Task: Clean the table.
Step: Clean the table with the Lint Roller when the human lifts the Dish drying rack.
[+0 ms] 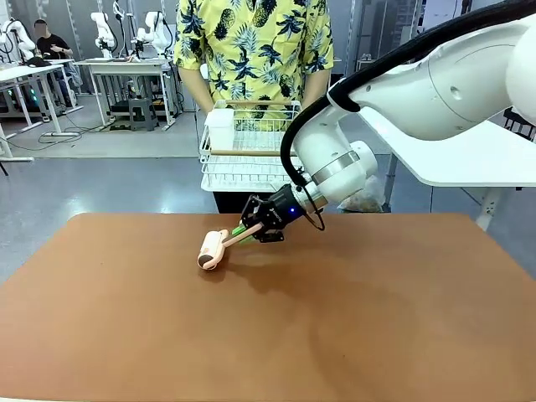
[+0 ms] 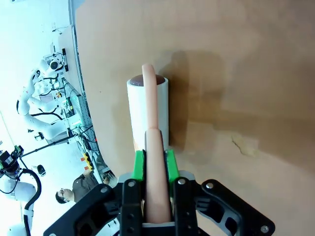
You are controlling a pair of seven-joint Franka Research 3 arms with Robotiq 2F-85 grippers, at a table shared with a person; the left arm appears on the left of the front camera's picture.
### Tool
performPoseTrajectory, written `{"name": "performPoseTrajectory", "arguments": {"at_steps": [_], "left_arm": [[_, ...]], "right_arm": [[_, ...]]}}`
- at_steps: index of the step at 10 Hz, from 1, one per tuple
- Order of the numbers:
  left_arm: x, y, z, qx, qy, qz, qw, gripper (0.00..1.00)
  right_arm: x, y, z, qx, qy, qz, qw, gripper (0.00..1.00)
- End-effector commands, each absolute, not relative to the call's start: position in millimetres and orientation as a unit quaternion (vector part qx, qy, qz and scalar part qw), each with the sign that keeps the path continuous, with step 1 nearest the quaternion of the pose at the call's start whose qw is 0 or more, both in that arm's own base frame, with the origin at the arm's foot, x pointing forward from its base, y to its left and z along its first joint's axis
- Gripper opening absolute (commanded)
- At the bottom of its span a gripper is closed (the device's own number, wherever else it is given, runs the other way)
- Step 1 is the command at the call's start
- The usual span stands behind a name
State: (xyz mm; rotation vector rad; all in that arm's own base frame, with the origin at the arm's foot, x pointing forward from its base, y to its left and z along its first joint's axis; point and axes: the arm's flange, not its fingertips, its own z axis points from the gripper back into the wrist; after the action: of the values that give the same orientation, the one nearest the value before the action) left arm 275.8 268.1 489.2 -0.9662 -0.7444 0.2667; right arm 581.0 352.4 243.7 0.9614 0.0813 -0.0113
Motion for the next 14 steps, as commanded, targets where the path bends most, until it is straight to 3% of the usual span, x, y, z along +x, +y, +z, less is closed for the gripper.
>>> {"name": "performPoseTrajectory", "arguments": {"at_steps": [1, 5, 8, 11, 14], "left_arm": [[273, 270, 490, -0.454, -0.354, 0.119, 0.809, 1.0], [273, 270, 490, -0.454, -0.354, 0.119, 0.809, 1.0], [273, 270, 490, -0.454, -0.354, 0.119, 0.809, 1.0], [273, 270, 490, -0.454, -0.354, 0.119, 0.809, 1.0], [273, 270, 490, -0.454, -0.354, 0.119, 0.809, 1.0]], "right_arm": [[563, 354, 221, 0.42, 0.072, 0.007, 0.905, 0.21], [575, 268, 348, 0.411, 0.048, 0.023, 0.91, 0.21], [543, 165, 423, 0.332, 0.017, 0.016, 0.943, 0.21], [520, 71, 476, 0.193, 0.012, 0.029, 0.981, 0.21], [485, 42, 496, 0.113, -0.005, 0.038, 0.993, 0.21]]}}
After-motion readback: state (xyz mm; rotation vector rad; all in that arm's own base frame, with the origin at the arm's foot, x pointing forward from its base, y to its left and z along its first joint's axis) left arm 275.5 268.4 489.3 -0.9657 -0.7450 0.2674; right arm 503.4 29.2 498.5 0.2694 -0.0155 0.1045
